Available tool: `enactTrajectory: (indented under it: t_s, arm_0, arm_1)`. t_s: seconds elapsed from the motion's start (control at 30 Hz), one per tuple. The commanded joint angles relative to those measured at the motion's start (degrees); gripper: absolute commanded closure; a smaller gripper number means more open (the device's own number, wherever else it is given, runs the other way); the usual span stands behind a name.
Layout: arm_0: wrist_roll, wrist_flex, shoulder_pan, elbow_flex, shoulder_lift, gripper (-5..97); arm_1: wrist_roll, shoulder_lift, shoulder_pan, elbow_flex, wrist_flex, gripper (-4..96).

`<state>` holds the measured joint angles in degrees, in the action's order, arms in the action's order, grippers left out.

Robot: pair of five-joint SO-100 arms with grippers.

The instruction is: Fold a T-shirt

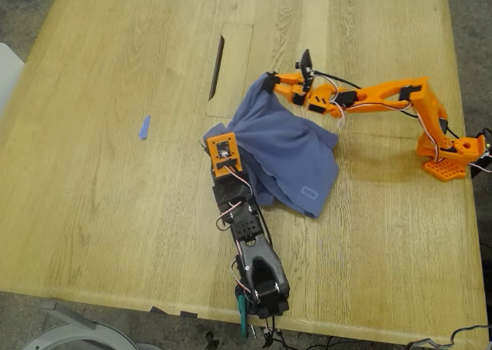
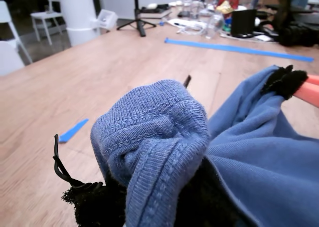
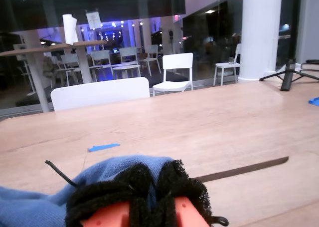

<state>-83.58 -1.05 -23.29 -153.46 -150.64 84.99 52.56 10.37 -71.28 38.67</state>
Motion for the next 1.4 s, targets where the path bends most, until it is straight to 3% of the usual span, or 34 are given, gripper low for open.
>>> enactTrajectory:
  t_s: [0.0,0.27,0.4,0.6,0.87,1.17,1.37]
  arm_0:
    - [-0.44,-7.47,-2.20,0.97,1.58,92]
    - [0.00,-17.93,-4.22,0.44,9.23,92]
    - [-0.44,-18.46,-4.83,-0.18,9.76,92]
    - [-1.05,-17.67,-4.39,-1.49,9.49,92]
    - [-1.85,-2.81,-2.11,2.55,7.21,92]
    - [-3.16,-20.92,-4.39,11.07,25.40,92]
    - [-4.22,-24.70,-9.32,29.00,41.66,92]
  arm_1:
    - [0.70,-2.64,1.14,10.46,-1.05,88.5]
    - [0.97,-16.26,1.32,34.89,-11.78,88.8]
    - [0.44,-38.32,2.11,77.52,-37.62,87.5]
    - [0.53,-35.77,1.93,78.66,-49.75,87.9]
    - [1.32,-30.23,2.37,78.57,-66.09,88.9]
    - [1.32,-29.44,4.22,78.57,-64.69,88.8]
    - [1.32,-29.36,3.87,78.57,-65.74,88.8]
